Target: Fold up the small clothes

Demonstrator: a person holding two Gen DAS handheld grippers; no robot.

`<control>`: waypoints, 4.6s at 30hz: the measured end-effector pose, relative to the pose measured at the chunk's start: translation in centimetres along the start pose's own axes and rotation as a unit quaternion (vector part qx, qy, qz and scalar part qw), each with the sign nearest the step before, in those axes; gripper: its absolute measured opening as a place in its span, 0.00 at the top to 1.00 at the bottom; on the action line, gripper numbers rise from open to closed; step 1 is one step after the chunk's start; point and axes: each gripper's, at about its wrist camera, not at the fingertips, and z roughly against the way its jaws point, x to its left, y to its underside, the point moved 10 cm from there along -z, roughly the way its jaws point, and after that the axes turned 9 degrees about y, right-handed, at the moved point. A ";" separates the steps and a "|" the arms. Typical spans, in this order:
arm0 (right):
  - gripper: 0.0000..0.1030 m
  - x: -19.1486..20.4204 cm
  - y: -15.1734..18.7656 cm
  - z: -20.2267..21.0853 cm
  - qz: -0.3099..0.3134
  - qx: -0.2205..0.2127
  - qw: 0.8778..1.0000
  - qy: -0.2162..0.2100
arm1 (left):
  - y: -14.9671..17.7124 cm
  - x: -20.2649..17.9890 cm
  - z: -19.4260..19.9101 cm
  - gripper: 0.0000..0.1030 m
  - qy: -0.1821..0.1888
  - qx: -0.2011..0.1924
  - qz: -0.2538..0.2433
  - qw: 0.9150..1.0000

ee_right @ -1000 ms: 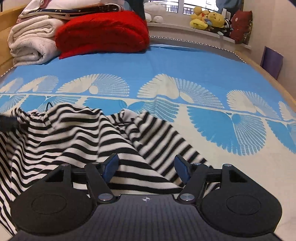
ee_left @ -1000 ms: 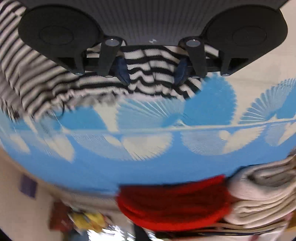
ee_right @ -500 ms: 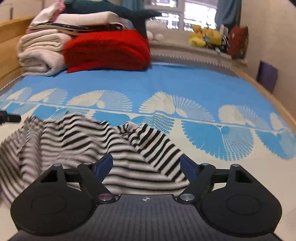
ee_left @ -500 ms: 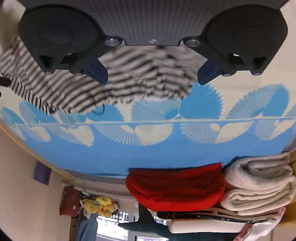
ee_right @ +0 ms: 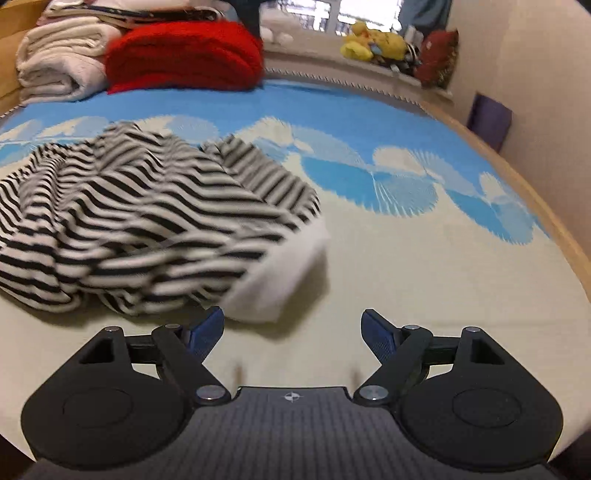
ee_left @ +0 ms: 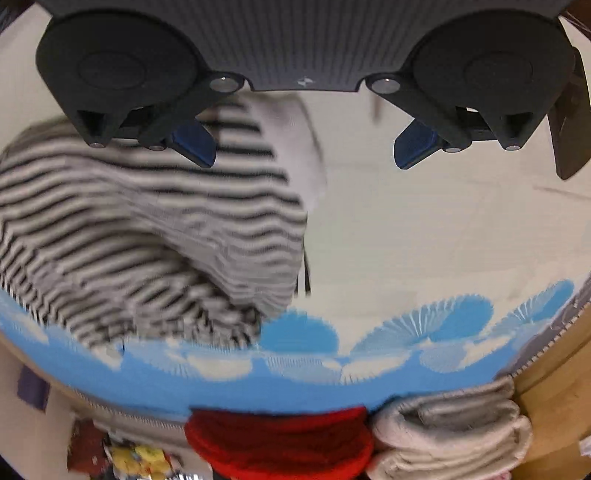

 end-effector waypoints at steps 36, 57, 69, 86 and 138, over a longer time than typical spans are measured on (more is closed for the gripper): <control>0.94 0.2 0.5 -1.9 0.012 0.058 0.996 -0.066 | 1.2 -1.5 -0.7 0.84 0.026 -0.020 -0.114 0.993; 0.24 1.0 -2.5 -2.9 -0.128 0.038 0.989 -0.064 | -1.0 -0.4 -3.4 0.10 0.045 0.006 0.024 0.999; 0.74 3.3 1.4 -4.1 -0.072 0.115 0.985 -0.103 | 0.1 -2.9 -4.0 0.68 0.036 0.035 -0.022 0.999; 0.19 -0.6 2.9 -0.3 -0.068 0.101 0.989 -0.087 | 1.1 0.6 2.0 0.08 0.015 -0.025 0.001 1.000; 0.46 6.4 -14.3 -11.2 -0.076 -0.013 0.995 -0.060 | -13.0 -3.7 -10.6 0.27 0.080 -0.050 -0.023 0.995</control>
